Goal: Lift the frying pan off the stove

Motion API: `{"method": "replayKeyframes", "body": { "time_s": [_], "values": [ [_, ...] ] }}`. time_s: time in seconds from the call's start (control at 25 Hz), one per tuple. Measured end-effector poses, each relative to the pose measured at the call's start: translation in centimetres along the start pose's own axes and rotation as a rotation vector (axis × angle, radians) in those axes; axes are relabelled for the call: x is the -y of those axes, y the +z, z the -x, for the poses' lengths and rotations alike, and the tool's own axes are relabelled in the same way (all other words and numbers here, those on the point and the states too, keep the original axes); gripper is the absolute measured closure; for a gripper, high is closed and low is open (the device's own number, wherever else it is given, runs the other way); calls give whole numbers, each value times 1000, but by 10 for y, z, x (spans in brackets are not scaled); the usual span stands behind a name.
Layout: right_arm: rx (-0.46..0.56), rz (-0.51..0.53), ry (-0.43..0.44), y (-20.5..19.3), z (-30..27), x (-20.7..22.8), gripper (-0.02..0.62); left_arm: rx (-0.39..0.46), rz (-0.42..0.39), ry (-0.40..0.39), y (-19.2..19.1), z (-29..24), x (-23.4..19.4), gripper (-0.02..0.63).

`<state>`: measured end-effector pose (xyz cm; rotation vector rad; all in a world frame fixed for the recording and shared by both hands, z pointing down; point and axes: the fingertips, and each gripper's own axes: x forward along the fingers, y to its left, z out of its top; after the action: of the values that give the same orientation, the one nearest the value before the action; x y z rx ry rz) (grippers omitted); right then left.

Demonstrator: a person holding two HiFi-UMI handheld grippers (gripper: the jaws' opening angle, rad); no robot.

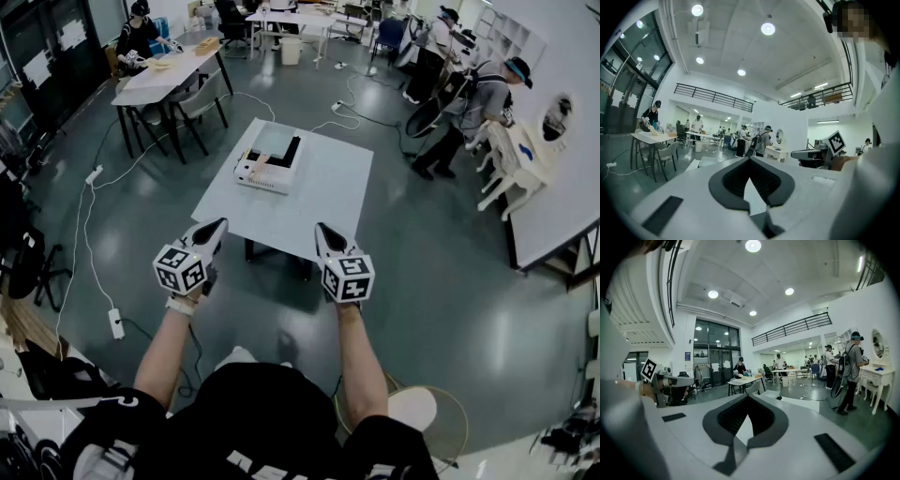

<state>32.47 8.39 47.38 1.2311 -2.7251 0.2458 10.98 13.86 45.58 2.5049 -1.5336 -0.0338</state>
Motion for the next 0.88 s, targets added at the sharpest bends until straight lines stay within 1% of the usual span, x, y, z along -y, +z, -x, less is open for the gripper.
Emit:
{"method": "replayKeyframes", "body": {
  "time_s": [0.6, 0.76, 0.88],
  "values": [
    [17, 2, 14, 2, -14, 20, 601, -15, -4, 9, -6, -25, -2, 609],
    [5, 4, 14, -2, -31, 24, 601, -23, 6, 8, -14, -36, -13, 609],
    [-8, 8, 11, -6, -52, 29, 601, -26, 19, 6, -19, -49, -31, 608]
  ]
}}
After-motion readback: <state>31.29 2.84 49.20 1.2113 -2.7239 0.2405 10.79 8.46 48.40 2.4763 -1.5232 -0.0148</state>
